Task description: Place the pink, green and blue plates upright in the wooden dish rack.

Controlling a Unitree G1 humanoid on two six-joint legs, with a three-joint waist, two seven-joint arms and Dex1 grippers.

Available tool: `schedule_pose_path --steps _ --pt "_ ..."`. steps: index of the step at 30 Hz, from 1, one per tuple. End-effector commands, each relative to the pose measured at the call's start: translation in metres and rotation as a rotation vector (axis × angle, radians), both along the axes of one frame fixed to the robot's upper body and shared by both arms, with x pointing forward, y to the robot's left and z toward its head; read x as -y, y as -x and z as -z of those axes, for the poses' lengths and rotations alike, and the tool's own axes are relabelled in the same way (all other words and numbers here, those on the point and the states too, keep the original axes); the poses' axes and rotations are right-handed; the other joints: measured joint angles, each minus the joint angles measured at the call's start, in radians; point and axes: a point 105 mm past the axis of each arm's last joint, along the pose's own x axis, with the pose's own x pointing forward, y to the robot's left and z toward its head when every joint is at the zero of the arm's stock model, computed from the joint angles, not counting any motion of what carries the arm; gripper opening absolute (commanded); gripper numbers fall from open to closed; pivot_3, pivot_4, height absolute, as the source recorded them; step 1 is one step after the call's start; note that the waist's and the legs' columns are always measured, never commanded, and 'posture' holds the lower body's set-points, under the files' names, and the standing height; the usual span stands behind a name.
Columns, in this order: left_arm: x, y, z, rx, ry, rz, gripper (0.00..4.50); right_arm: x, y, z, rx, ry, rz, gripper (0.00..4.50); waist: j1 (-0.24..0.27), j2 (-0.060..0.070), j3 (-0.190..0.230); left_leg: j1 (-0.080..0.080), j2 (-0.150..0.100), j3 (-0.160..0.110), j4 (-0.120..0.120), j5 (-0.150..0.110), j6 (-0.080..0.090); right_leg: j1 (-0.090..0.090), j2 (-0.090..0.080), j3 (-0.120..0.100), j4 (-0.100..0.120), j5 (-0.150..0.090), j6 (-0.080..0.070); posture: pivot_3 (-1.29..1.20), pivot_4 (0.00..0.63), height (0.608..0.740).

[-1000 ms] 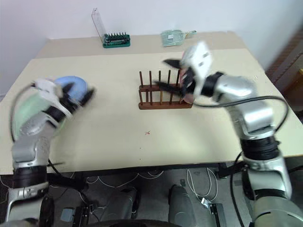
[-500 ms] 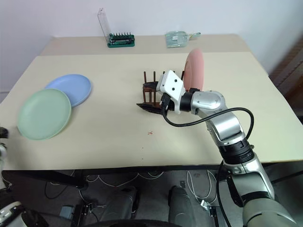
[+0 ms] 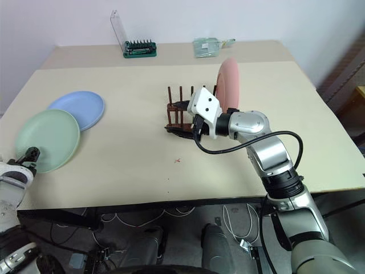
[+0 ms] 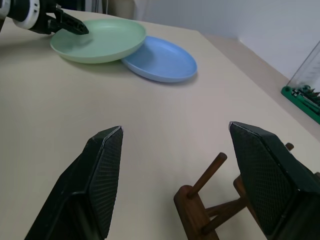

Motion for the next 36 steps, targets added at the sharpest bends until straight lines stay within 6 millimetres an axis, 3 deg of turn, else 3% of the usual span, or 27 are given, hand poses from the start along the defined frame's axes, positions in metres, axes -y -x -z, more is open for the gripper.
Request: schedule_pose_path --steps 1,4,7,12,15,17,19,22,24,28,36 --pt "-0.002 -0.004 -0.01 0.008 -0.026 -0.002 1.52 0.002 0.005 -0.014 0.059 -0.032 0.005 3.43 0.001 0.0 0.0 0.0 0.0 0.0 0.0 0.0 0.0 0.0 0.0 0.0 0.0 0.0 0.0 0.0 0.15 0.74" --pt "0.0 -0.008 -0.011 0.016 -0.023 0.005 0.07 0.003 0.006 -0.014 0.062 -0.034 0.015 3.43 0.002 0.0 0.0 0.0 0.0 0.0 0.0 0.0 0.0 0.0 0.0 0.0 0.0 0.0 0.0 0.0 0.15 0.74" --pt "0.006 -0.012 -0.018 0.073 -0.026 0.028 0.07 0.003 0.007 -0.014 0.061 -0.035 0.015 3.43 0.003 0.0 0.0 0.0 0.0 0.0 0.0 0.0 0.0 0.0 0.0 0.0 0.0 0.0 0.0 0.0 0.15 0.74" --pt "0.023 -0.021 -0.065 0.318 -0.075 0.092 0.07 0.004 0.009 -0.015 0.076 -0.026 0.009 3.43 0.004 0.0 0.0 0.0 0.0 0.0 0.0 0.0 0.0 0.0 0.0 0.0 0.0 0.0 0.0 0.0 0.15 0.74" --pt "0.051 -0.034 -0.105 0.413 -0.18 0.199 0.07 -0.002 0.01 -0.024 0.089 -0.035 -0.015 3.43 0.004 0.0 0.0 0.0 0.0 0.0 0.0 0.0 0.0 0.0 0.0 0.0 0.0 0.0 0.0 0.0 0.15 0.74" --pt "0.077 -0.049 -0.133 0.469 -0.239 0.262 0.0 -0.007 0.006 -0.029 0.165 0.007 -0.008 4.0 0.006 0.0 0.0 -0.001 0.0 0.0 0.001 0.0 0.0 0.0 0.0 0.0 0.0 0.0 0.0 0.0 0.15 0.74" --pt "0.095 -0.059 -0.147 0.478 -0.292 0.297 0.0 -0.011 0.002 -0.032 0.24 0.037 0.003 4.46 0.005 -0.001 0.0 -0.001 -0.001 0.0 0.001 0.001 -0.001 0.0 0.0 0.0 0.0 0.0 0.0 0.0 0.15 0.74" --pt "0.147 -0.084 -0.179 0.488 -0.42 0.393 0.0 -0.028 -0.01 -0.037 0.487 0.163 0.049 4.46 0.002 -0.001 0.0 0.0 -0.001 0.001 0.0 0.001 -0.001 0.0 0.0 0.0 -0.001 0.0 0.0 0.0 0.15 0.74" --pt "0.168 -0.09 -0.192 0.523 -0.429 0.427 0.0 -0.034 -0.016 -0.037 0.592 0.224 0.062 4.46 0.001 0.0 0.0 0.0 -0.001 0.001 0.0 0.001 -0.002 0.0 0.0 0.0 0.0 0.0 0.0 0.0 0.15 0.74" --pt "0.191 -0.1 -0.199 0.454 -0.423 0.42 0.0 -0.044 -0.03 -0.045 0.779 0.277 0.126 4.46 -0.006 0.0 0.0 -0.001 -0.001 0.001 -0.001 0.004 -0.007 -0.001 0.0 0.001 0.0 0.0 0.0 0.0 0.15 0.74" --pt "0.218 -0.096 -0.216 0.436 -0.428 0.461 0.0 -0.059 -0.043 -0.043 0.894 0.325 0.153 4.46 -0.001 -0.001 0.001 -0.001 -0.001 0.001 -0.001 0.005 -0.008 -0.002 0.001 0.001 0.0 0.0 0.0 0.0 0.15 0.74"
